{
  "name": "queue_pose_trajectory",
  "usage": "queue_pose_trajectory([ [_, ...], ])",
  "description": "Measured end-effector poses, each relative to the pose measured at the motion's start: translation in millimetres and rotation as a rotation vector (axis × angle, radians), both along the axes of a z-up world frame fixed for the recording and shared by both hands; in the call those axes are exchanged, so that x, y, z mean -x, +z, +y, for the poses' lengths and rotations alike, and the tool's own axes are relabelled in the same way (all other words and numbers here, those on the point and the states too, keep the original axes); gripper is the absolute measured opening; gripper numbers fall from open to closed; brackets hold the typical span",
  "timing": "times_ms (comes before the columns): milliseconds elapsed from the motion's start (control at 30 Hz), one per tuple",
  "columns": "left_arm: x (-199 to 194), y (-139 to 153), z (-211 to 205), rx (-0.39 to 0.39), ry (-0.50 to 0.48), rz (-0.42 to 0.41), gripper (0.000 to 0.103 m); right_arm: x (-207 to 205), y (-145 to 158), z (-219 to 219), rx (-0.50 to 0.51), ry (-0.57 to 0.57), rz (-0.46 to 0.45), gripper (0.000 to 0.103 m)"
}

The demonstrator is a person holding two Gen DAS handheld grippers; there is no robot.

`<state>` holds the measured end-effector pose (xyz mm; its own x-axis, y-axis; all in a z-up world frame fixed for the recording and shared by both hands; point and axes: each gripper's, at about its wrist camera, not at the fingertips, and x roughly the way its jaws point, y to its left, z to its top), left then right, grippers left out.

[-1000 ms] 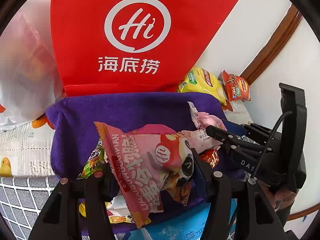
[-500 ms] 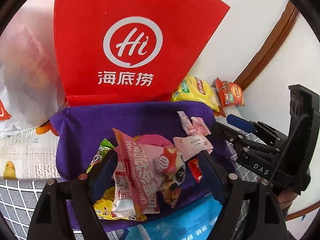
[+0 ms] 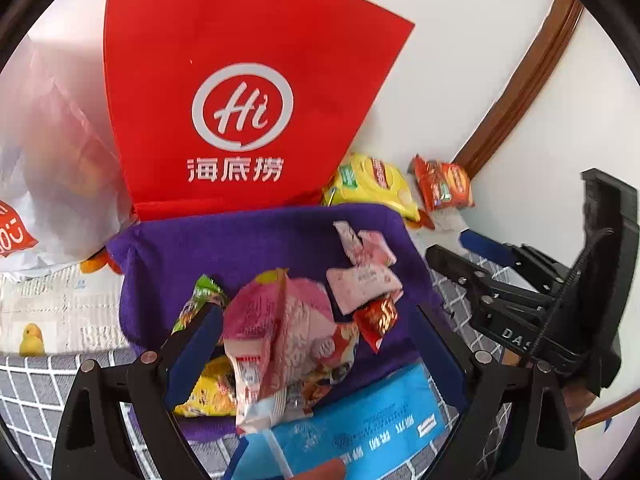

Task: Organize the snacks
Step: 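Open right tool releasing pink candy while left tool releases panda chip bag, then withdraw both open tools away from the purple towel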

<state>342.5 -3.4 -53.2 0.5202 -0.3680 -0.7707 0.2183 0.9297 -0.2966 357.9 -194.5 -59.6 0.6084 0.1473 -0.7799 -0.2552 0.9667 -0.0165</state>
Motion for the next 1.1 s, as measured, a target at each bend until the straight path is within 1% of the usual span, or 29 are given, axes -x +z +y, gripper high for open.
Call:
queue_pose_trajectory([
  [100,6,6,-1,-0.008,0.001,-0.009,0.094,13,3,-2,-0.004,-0.008,0.012,0.056],
  [167,12,13,-2,-0.032,0.012,-0.020,0.094,22,7,-6,-0.015,-0.012,0.019,0.056],
  [233,21,21,-2,-0.058,0.029,-0.048,0.094,31,12,-9,-0.019,-0.019,0.023,0.056],
  [333,36,29,1,-0.047,0.035,-0.043,0.094,48,23,-13,-0.020,-0.030,0.018,0.057],
  [467,69,43,3,-0.077,0.063,-0.081,0.094,76,38,-19,-0.052,-0.041,0.003,0.060],
  [633,108,53,6,-0.115,0.105,-0.123,0.094,113,51,-24,-0.082,-0.060,-0.005,0.060],
  [767,140,56,6,-0.130,0.119,-0.143,0.094,142,59,-26,-0.087,-0.062,-0.019,0.060],
  [867,164,57,4,-0.156,0.146,-0.161,0.094,168,67,-26,-0.087,-0.064,-0.038,0.060],
  [967,189,59,2,-0.161,0.149,-0.182,0.094,192,75,-26,-0.076,-0.072,-0.057,0.060],
  [1100,218,60,-4,-0.184,0.165,-0.211,0.094,219,78,-28,-0.103,-0.084,-0.046,0.063],
])
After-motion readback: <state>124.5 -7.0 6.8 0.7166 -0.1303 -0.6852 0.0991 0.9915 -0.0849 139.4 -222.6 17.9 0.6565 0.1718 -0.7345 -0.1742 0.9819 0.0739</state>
